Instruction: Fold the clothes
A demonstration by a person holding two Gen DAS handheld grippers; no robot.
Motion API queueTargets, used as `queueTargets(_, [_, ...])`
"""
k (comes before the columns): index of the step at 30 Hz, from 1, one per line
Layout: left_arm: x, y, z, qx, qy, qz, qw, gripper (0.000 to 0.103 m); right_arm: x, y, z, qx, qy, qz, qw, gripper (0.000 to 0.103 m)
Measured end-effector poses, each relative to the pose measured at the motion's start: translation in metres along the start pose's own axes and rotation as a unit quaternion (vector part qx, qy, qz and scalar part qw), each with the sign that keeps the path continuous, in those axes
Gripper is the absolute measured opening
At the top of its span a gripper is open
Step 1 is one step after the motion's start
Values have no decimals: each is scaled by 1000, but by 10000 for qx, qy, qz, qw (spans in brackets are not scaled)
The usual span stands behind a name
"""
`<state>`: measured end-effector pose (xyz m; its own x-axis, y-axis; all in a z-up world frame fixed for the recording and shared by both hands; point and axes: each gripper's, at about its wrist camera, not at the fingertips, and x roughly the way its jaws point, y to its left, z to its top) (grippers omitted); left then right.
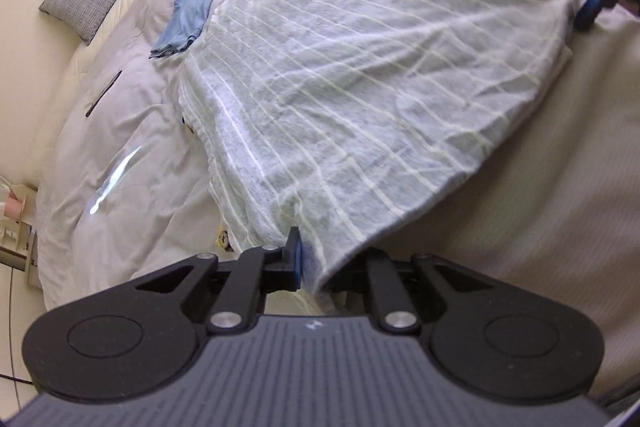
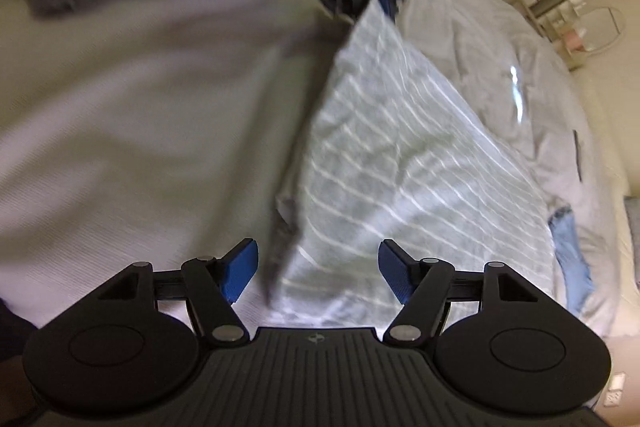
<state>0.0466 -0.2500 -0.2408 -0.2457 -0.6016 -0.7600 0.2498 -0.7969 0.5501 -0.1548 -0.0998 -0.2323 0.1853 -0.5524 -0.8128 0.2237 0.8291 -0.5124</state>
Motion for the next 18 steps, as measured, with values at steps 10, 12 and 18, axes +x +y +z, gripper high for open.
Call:
queueTargets(10, [1, -20, -1, 778, 158, 204, 9966, 10, 9, 2, -19, -537, -110, -465, 9974, 21])
queueTargets(12, [0, -20, 0, 806, 187, 199, 9964, 10, 3, -8, -20, -312, -108, -324, 9989, 11])
queueTargets(18, [-9, -4, 11, 682, 204, 315, 9970, 9, -22, -51, -17, 672, -278, 172, 9972, 9])
